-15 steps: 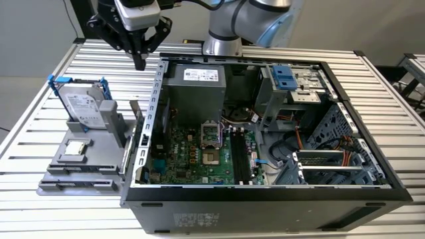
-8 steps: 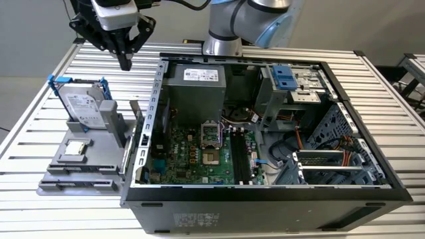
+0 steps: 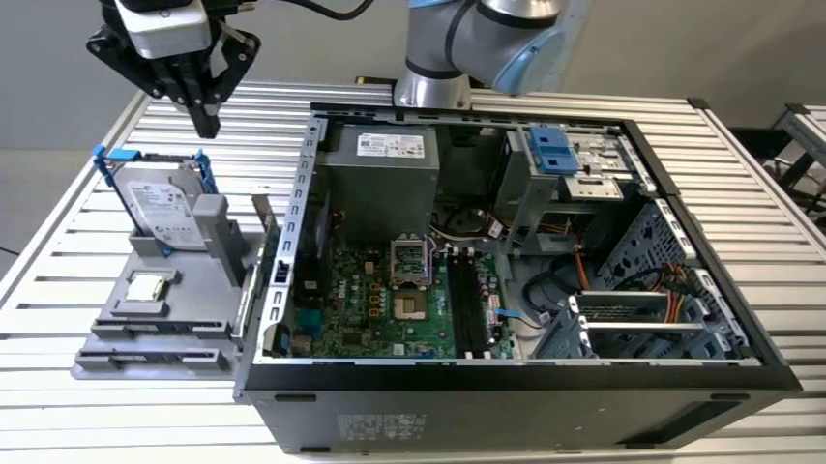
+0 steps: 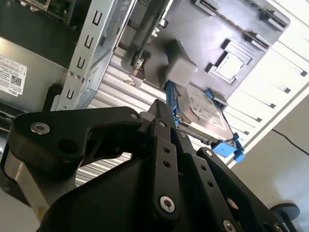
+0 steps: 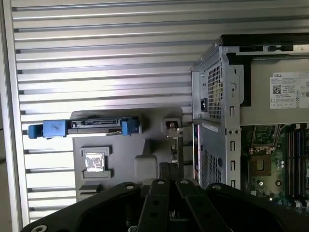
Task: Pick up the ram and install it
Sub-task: 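Reach for the ram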
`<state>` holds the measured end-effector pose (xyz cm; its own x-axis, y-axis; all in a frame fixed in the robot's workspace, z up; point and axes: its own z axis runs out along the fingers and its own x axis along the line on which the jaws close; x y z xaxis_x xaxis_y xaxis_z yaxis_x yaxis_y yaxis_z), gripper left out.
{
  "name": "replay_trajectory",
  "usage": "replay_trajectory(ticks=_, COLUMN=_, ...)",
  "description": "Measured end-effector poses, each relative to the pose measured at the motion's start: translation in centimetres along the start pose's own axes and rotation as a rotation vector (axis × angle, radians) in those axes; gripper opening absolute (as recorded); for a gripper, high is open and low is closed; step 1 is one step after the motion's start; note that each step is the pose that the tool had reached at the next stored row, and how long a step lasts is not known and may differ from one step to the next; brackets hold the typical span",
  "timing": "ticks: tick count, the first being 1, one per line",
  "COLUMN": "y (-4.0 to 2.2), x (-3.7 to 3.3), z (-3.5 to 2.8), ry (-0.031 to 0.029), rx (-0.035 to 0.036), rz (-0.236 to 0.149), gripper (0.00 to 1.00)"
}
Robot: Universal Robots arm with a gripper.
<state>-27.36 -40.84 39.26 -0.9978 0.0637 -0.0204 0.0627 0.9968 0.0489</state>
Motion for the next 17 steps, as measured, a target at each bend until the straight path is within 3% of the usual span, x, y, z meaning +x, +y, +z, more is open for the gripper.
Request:
replay_trajectory(ticks=6, y=-0.34, x=2.04, z=-0.06, ry=0.0000, rx=0.0001, rz=-0.001, gripper=0.00)
replay_trajectory(ticks=17, y=-0.97, x=4.92, z=-0.15, ry=0.0004, rx=-0.0001, rz=-0.007, gripper=0.00)
